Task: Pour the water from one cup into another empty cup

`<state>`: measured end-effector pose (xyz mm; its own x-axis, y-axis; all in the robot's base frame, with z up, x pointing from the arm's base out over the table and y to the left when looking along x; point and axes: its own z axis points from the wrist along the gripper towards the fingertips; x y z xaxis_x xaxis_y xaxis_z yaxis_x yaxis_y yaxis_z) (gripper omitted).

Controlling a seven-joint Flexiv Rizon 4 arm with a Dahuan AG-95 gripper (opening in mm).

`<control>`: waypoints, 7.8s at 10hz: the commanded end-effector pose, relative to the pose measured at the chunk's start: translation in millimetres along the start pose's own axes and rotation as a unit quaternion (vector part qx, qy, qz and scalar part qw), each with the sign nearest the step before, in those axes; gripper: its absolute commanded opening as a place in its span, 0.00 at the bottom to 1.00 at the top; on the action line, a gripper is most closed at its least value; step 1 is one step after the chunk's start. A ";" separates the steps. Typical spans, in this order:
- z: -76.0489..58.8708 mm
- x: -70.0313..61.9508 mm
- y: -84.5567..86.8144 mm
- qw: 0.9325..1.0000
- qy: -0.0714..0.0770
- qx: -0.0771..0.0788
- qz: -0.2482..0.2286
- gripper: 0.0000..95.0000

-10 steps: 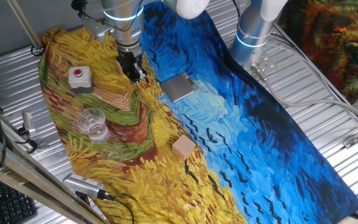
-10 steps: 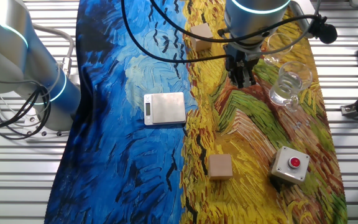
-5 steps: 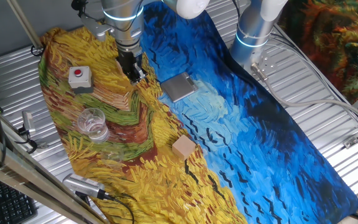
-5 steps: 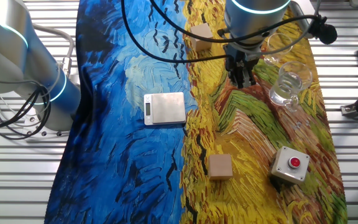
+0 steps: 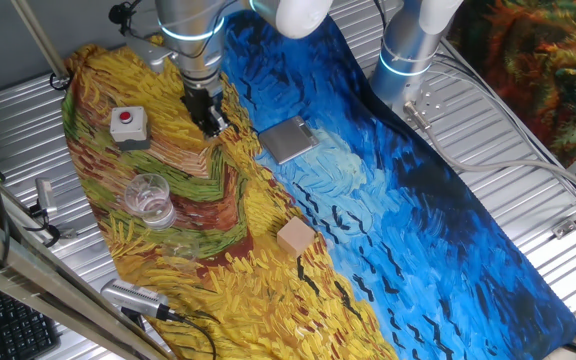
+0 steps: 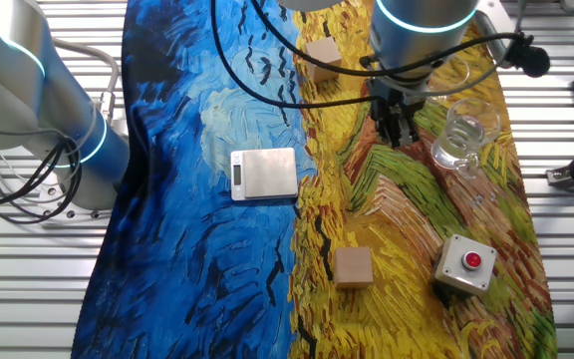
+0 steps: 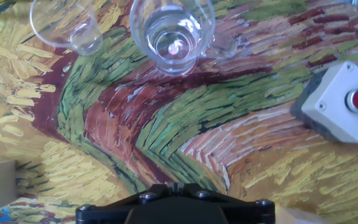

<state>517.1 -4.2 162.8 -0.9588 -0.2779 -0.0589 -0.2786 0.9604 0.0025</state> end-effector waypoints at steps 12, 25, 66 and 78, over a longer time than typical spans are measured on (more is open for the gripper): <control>-3.3 5.7 2.2 1.000 -0.003 -0.010 0.000 0.00; -3.3 5.7 2.2 0.999 -0.010 0.046 -0.018 0.00; 40.2 -137.6 -55.2 0.967 0.000 -0.011 -0.256 0.00; 46.5 -157.3 -59.8 0.910 -0.014 -0.019 -0.414 0.00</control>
<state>685.8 -17.4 125.8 -0.4495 -0.8896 -0.0814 -0.8916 0.4524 -0.0202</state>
